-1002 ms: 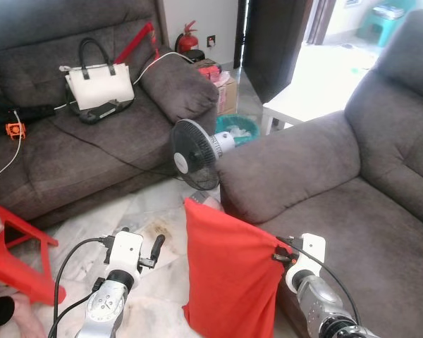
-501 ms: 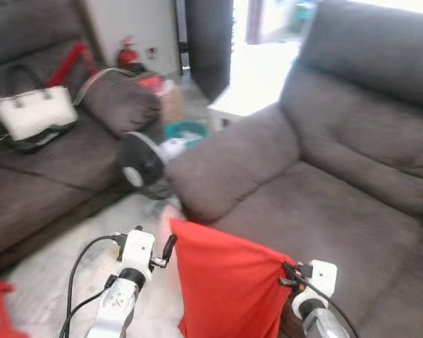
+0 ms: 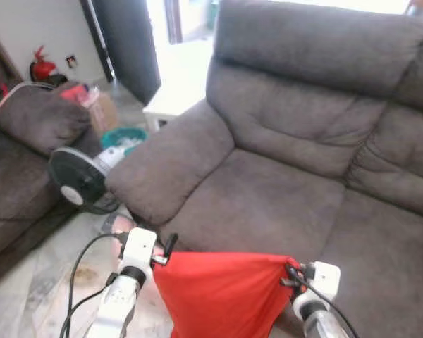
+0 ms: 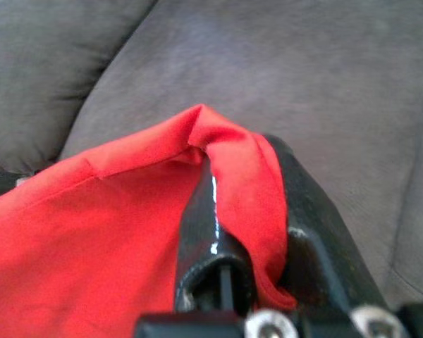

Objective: Move the pillow to the sofa from floor

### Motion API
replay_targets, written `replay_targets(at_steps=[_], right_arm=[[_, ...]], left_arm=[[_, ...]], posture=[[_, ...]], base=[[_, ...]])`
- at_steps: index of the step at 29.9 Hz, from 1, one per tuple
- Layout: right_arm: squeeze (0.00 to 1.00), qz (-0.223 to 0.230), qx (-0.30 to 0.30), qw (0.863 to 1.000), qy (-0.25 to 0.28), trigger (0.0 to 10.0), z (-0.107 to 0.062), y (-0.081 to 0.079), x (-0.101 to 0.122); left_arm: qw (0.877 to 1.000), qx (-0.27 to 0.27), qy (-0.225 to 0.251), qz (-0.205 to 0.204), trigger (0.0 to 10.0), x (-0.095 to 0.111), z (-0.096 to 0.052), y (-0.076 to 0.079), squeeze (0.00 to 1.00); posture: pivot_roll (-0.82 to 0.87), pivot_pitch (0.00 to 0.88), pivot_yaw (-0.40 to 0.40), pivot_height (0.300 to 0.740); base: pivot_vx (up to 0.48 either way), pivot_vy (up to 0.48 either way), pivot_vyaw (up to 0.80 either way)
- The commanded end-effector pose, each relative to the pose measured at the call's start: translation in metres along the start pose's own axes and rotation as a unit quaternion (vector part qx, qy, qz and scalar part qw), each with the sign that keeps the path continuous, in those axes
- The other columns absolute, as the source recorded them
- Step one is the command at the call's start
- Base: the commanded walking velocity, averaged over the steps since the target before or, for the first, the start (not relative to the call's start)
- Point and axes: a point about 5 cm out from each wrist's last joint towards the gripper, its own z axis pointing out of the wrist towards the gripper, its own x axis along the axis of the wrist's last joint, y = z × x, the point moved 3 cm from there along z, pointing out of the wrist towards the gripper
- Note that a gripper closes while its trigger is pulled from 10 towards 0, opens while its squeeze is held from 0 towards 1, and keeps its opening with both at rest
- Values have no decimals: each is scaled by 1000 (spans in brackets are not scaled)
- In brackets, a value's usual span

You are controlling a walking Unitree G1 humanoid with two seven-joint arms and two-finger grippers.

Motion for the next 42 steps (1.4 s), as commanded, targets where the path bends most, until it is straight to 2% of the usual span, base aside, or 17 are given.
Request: replay_targets(at_steps=[1, 8, 20, 30, 37, 42], right_arm=[[0, -16, -19, 996, 82, 10000, 5, 13, 39], [0, -27, -31, 996, 82, 10000, 6, 20, 43], [0, -25, -56, 995, 78, 10000, 6, 27, 42], [0, -29, -63, 996, 64, 10000, 3, 31, 35], [0, -38, -45, 996, 62, 10000, 5, 25, 36], [0, -61, 6, 996, 58, 10000, 13, 10, 41]], left_arm=[[1000, 2, 1, 8, 10000, 1, 2, 2, 0], [1000, 16, 3, -4, 10000, 1, 1, 2, 0], [1000, 12, 9, 1, 10000, 3, 2, -1, 0], [1000, 10, 8, 4, 10000, 0, -7, -2, 0], [999, -44, -4, 7, 10000, -1, -12, 2, 0], [992, -121, -27, 26, 10000, -5, -14, 9, 0]], posture=[[58, 0, 7, 740], [61, 0, -14, 740], [75, 0, -1, 740], [105, 0, -8, 740], [115, 0, -8, 740], [118, 0, -8, 740]], base=[[0, 0, -775], [0, -369, -775], [0, 0, -775], [0, 0, -771], [0, 0, -761], [0, 0, 0]])
